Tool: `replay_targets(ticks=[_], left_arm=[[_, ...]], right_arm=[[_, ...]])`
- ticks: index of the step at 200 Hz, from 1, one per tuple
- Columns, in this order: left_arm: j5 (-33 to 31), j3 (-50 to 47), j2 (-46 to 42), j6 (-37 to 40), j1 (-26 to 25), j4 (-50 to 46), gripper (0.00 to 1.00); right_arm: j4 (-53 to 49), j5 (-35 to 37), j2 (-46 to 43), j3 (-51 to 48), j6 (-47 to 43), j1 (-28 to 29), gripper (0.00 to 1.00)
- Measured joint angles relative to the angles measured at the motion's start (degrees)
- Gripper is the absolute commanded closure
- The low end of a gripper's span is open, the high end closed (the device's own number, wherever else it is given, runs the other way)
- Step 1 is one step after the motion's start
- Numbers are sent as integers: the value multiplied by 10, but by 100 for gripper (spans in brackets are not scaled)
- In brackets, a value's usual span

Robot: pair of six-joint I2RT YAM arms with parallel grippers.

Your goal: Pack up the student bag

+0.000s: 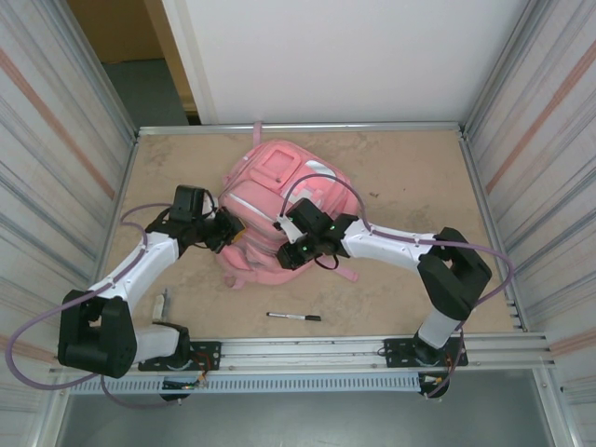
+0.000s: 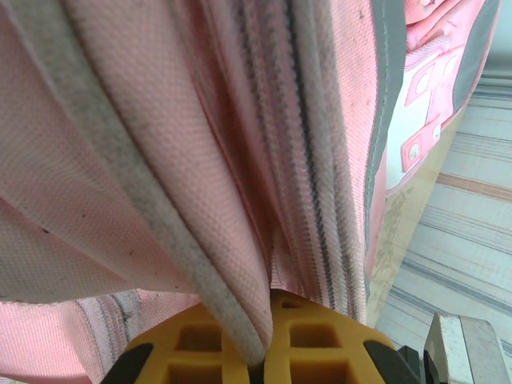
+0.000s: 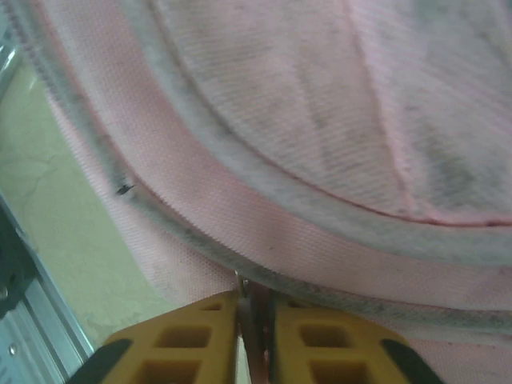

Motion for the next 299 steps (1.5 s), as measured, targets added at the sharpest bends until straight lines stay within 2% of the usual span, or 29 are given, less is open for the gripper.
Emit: replay_targets(ticks=[12, 70, 137, 175, 212, 237, 260, 270, 278, 283, 299], left_arm=[[0, 0, -2, 0, 0, -1, 100], [22, 0, -18, 12, 23, -15, 100], [54, -1, -20, 58, 47, -46, 100], [77, -1, -10, 80, 49, -49, 100], [81, -1, -11, 91, 50, -50, 100], [76, -8, -13, 92, 41, -50, 100], [70, -26, -25, 91, 38, -56, 100], [71, -33, -30, 91, 38, -58, 93], [71, -40, -35, 92, 37, -58, 75], [72, -44, -39, 93, 36, -57, 67], [81, -59, -56, 93, 33, -64, 62]], right_arm=[[1, 11, 1, 0, 9, 2, 100], [23, 63, -47, -50, 47, -9, 100], [29, 96, -78, -89, 41, -134, 100], [47, 39, -67, -85, 1, -198, 100], [47, -5, -42, -77, -8, -223, 75], [47, -1, -53, -81, -10, -234, 67], [40, 17, -91, -89, -24, -242, 65], [34, 24, -111, -89, -32, -243, 63], [28, 26, -127, -88, -41, -241, 63], [25, 27, -135, -85, -47, -238, 62], [17, 27, -147, -73, -63, -225, 61]])
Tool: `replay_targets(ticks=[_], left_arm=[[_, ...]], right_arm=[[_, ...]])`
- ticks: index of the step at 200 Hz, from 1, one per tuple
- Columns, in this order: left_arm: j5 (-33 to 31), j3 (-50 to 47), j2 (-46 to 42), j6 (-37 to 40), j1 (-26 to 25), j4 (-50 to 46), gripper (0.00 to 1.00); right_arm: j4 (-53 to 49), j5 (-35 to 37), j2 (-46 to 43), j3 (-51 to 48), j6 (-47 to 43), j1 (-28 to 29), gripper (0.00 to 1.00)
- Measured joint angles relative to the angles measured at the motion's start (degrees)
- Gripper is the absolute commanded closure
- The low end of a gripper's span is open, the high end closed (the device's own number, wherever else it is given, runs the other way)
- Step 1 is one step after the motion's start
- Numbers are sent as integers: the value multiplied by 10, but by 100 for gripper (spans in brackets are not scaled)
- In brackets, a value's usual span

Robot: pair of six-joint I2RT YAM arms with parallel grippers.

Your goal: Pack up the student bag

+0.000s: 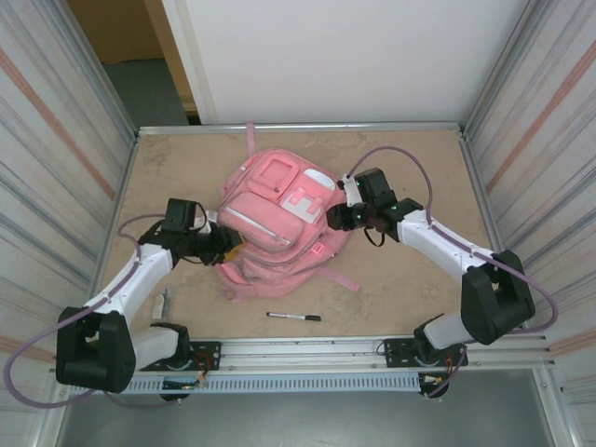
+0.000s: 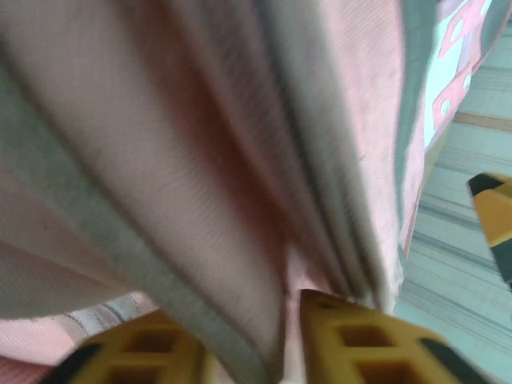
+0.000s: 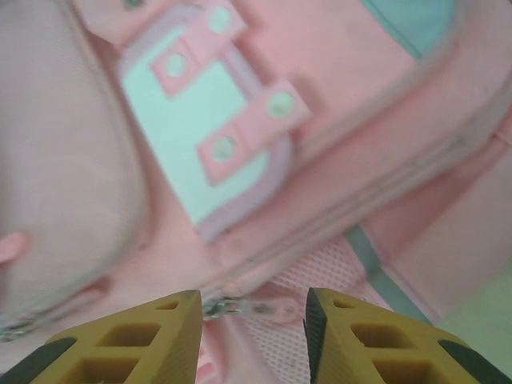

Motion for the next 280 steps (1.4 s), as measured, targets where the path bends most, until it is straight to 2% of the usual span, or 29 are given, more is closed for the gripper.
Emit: replay_targets(ticks=[25, 56, 92, 94, 99, 146, 150, 160, 199, 217, 229, 242, 280], left_arm=[[3, -5, -33, 0, -3, -33, 58], [-24, -2, -85, -2, -3, -76, 56], [-42, 14, -94, -17, -7, -79, 56], [-42, 15, -93, -18, -7, -78, 56], [-42, 16, -90, -21, -8, -75, 55], [-60, 49, -17, -33, -13, -45, 55], [-61, 50, -9, -33, -13, -41, 55], [-61, 56, 10, -33, -13, -34, 55], [-62, 60, 67, -35, -19, -5, 55], [-66, 59, 72, -40, -26, 2, 63], [-70, 59, 72, -49, -26, 8, 83], [-73, 59, 72, -54, -26, 10, 100], [-86, 68, 71, -47, -26, -1, 100]], right_arm=[[0, -10, 0, 8, -34, 39, 59], [-9, -25, 25, 13, -87, 97, 55], [-24, -34, 63, 24, -129, 119, 45], [-24, -34, 64, 24, -129, 120, 40], [-23, -34, 67, 24, -135, 121, 38], [-24, -51, 90, 31, -180, 133, 35], [-24, -54, 92, 33, -183, 134, 30], [-22, -61, 99, 34, -190, 134, 27], [-17, -77, 124, 37, -214, 135, 27], [-17, -82, 135, 43, -222, 135, 27], [-17, -89, 143, 50, -230, 135, 27], [-23, -94, 150, 59, -236, 136, 28], [-54, -95, 167, 84, -266, 148, 29]])
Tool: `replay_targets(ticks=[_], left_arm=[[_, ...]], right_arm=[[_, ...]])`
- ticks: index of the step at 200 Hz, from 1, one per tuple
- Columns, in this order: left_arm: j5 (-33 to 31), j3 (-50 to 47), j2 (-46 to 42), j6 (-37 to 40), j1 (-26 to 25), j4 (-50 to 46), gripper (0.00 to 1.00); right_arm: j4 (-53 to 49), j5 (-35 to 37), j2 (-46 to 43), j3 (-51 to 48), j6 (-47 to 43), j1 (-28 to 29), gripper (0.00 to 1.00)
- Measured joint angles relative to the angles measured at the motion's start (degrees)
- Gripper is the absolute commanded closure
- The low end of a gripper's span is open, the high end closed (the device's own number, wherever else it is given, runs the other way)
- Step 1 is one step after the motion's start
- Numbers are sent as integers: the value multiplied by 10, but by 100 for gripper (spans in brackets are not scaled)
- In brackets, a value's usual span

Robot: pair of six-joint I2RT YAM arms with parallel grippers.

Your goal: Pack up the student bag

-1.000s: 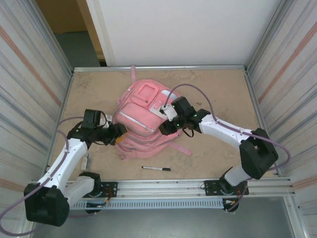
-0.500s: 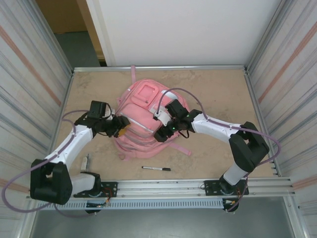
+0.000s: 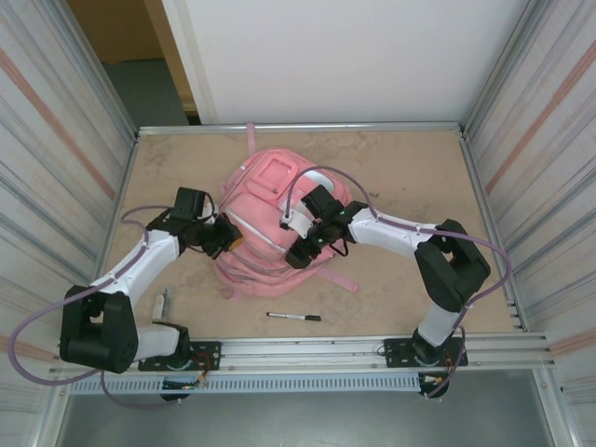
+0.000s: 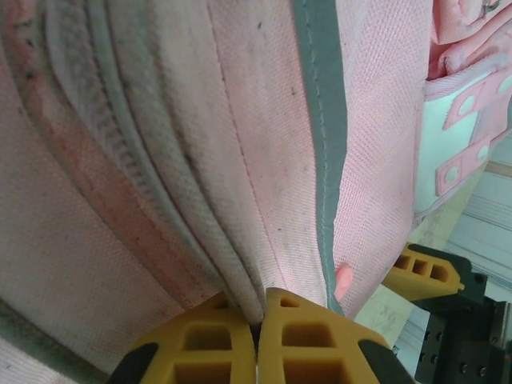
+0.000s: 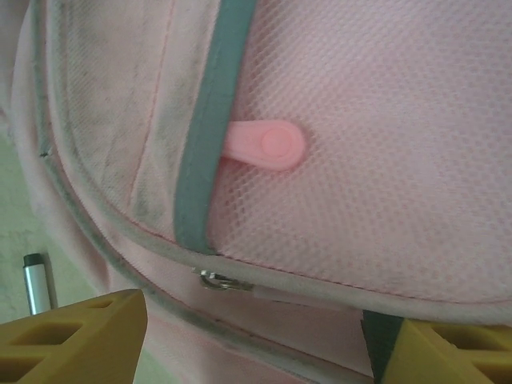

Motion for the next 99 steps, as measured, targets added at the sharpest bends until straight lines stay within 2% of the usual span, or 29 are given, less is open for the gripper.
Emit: replay_targets(ticks=[35, 61, 75, 89, 99], left_arm=[[0, 19, -7, 1, -1, -19, 100], [4, 20, -7, -3, -1, -18, 100], [6, 20, -7, -8, -1, -15, 100], [9, 20, -7, -15, -1, -11, 100], [12, 19, -7, -17, -1, -9, 100]], right_arm=[[-8, -8, 1, 3, -10, 9, 32], [-6, 6, 1, 2, -10, 13, 38], [0, 21, 1, -1, -10, 17, 51], [10, 30, 0, -7, -5, 20, 70], [18, 32, -1, -12, 8, 21, 77]])
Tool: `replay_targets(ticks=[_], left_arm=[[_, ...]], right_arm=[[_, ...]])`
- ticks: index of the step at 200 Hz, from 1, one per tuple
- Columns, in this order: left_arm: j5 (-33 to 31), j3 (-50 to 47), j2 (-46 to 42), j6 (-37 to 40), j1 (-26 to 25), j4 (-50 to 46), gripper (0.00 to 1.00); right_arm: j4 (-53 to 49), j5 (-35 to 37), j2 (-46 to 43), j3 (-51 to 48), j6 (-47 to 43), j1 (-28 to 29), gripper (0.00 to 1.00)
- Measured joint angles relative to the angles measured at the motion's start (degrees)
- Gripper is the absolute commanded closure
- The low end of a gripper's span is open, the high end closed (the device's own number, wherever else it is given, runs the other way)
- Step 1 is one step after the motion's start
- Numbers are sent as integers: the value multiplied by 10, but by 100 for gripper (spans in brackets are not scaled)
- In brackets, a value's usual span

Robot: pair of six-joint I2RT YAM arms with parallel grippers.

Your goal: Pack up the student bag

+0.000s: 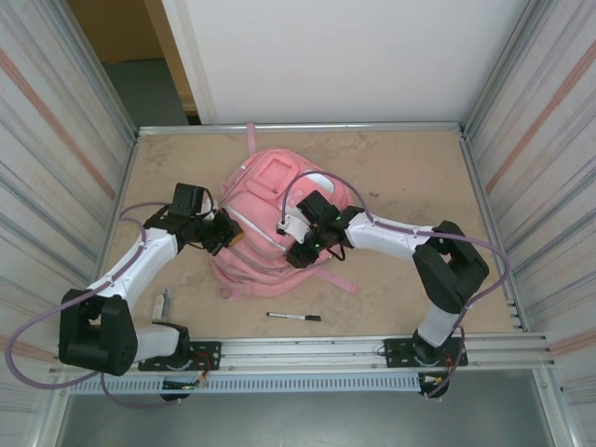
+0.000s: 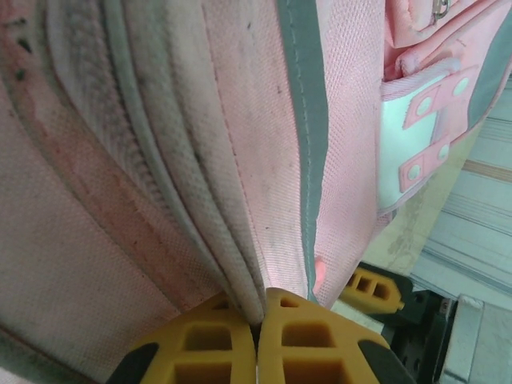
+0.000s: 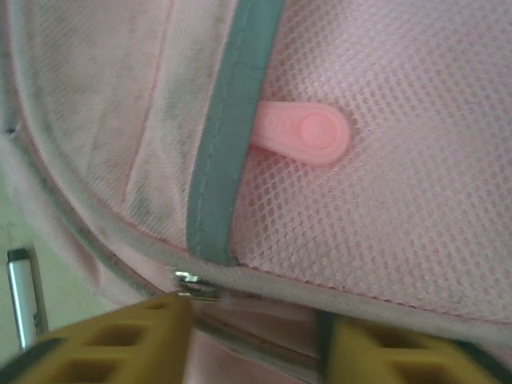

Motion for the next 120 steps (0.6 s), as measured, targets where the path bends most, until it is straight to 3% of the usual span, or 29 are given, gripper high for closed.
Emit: replay_targets(ticks=[73, 120], left_arm=[[0, -11, -12, -21, -2, 18, 100], [1, -19, -13, -31, -2, 30, 100]], right_arm=[[19, -89, -42, -9, 88, 12, 89], [31, -90, -44, -13, 131, 27, 98]])
